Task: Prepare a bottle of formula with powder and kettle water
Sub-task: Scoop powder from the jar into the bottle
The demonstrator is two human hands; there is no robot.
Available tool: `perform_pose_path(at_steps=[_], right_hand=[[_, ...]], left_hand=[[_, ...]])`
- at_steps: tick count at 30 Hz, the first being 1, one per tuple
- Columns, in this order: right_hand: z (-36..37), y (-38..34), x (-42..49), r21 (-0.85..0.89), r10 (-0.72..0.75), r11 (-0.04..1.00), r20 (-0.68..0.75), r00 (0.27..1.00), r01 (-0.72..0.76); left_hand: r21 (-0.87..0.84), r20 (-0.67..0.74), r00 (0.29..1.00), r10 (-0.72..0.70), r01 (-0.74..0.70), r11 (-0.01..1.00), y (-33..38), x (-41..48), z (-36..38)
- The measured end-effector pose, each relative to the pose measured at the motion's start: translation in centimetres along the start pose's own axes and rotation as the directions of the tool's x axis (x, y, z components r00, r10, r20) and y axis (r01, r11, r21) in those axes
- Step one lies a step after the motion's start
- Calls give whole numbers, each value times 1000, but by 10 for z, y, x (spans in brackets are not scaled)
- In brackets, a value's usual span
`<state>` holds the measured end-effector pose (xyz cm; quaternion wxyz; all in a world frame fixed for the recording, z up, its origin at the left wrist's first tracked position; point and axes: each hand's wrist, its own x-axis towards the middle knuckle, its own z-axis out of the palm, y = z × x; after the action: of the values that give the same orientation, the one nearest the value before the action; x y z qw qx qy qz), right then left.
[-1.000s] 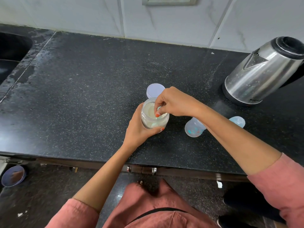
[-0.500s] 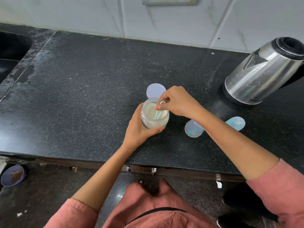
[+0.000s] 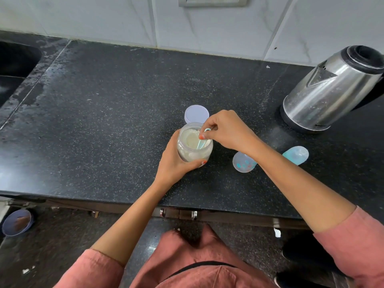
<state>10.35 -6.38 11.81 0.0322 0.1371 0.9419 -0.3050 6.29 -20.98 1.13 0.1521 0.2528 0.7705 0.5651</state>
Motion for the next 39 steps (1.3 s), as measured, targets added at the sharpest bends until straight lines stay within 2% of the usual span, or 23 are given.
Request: perform_pose_path(at_steps=[6, 16, 21, 25, 29, 39], right_hand=[[0, -5, -2, -25, -69, 997, 84, 994, 72], [1, -9, 1, 19, -77, 997, 101, 992, 76], [2, 3, 3, 193, 56, 980, 0, 998, -55], [1, 17, 1, 380, 236, 904, -63, 970, -196], [0, 25, -2, 529, 338, 813, -87, 937, -244], [-5, 33, -1, 569, 390, 769, -57, 919, -291]], left_hand=[[-10, 4, 1000, -9, 9, 1000, 1, 0, 0], [-21, 10, 1000, -15, 15, 1000, 2, 0, 0], [-20, 8, 1000, 5, -5, 1000, 1, -1, 0], [-5, 4, 1000, 11, -10, 1000, -2, 0, 1], [-25, 6, 999, 38, -38, 999, -4, 0, 1], [-80, 20, 991, 133, -131, 988, 5, 0, 0]])
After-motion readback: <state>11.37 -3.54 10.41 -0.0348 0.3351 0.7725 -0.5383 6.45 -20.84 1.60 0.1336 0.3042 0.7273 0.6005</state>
